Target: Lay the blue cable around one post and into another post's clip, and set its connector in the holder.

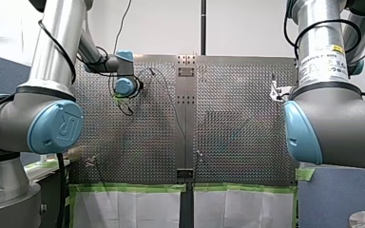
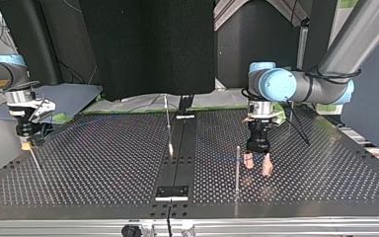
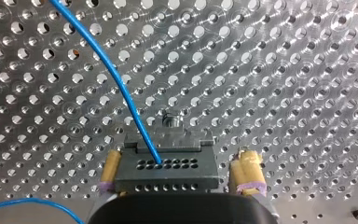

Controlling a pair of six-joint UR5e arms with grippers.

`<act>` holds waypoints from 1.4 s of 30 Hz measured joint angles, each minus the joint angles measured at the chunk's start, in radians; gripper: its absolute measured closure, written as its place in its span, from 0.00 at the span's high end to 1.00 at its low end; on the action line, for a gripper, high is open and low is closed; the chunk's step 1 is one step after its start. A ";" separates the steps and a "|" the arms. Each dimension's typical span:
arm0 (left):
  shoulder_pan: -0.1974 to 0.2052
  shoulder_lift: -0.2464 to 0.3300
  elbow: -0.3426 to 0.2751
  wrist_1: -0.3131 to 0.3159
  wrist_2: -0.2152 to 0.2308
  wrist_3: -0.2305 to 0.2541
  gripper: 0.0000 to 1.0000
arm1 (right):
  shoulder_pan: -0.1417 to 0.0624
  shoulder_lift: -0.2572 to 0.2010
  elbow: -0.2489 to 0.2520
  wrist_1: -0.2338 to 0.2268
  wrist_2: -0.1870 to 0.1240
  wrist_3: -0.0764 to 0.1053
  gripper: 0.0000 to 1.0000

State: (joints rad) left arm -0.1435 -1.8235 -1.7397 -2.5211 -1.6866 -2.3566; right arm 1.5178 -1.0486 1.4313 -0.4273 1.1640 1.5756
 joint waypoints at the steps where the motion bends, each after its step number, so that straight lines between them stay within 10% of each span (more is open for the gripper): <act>1: 0.000 0.000 0.000 -0.002 -0.004 -0.002 1.00 | 0.000 0.000 0.000 0.000 0.000 0.000 1.00; 16: -0.004 0.067 -0.001 -0.039 0.030 -0.074 1.00 | 0.003 0.000 -0.001 0.000 0.000 -0.001 1.00; 42: -0.047 0.121 -0.016 -0.168 -0.027 0.077 1.00 | 0.006 0.000 0.000 0.002 0.003 -0.001 1.00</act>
State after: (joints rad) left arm -0.1909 -1.7028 -1.7554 -2.6890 -1.7140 -2.2796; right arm 1.5242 -1.0487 1.4310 -0.4248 1.1674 1.5749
